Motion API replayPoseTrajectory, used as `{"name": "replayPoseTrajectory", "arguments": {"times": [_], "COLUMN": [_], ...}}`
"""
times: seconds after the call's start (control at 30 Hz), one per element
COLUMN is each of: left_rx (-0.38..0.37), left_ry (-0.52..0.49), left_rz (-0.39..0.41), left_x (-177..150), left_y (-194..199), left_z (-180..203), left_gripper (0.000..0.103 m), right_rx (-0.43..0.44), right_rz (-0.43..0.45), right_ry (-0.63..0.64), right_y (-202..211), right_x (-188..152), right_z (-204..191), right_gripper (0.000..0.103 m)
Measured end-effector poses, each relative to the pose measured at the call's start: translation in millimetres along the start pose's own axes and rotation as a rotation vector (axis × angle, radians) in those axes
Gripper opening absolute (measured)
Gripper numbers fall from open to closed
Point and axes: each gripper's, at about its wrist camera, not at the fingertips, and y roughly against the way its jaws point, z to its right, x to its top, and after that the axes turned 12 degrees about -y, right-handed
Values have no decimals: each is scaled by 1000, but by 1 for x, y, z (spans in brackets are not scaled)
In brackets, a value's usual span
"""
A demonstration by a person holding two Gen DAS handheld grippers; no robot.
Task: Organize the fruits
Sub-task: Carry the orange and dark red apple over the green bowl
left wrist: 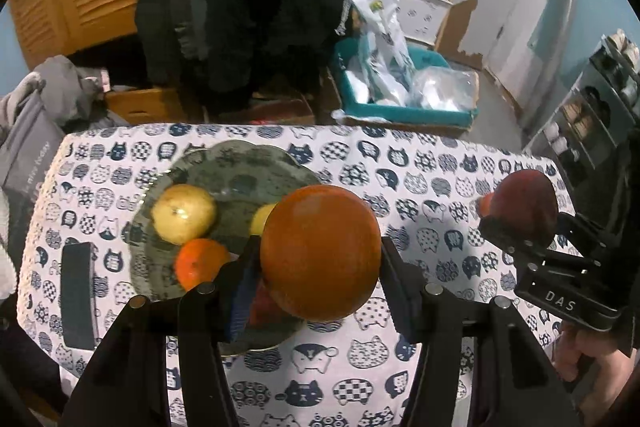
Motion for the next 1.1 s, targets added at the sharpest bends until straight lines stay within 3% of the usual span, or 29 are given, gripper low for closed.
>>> {"name": "replayPoseTrajectory", "arguments": {"times": [0.57, 1.1], "left_rx": [93, 52], "left_ry": [78, 148], "left_rz": [17, -81], "left_x": [-5, -15], "left_y": [4, -52], "left_z": [-69, -101], "left_gripper": [58, 58], "right_rx": [101, 146], "right_rz": [6, -79], "right_ry": [53, 83], "right_y": [-16, -68], "right_x": [28, 37], "right_z": [-78, -123], "right_gripper": [75, 75]}}
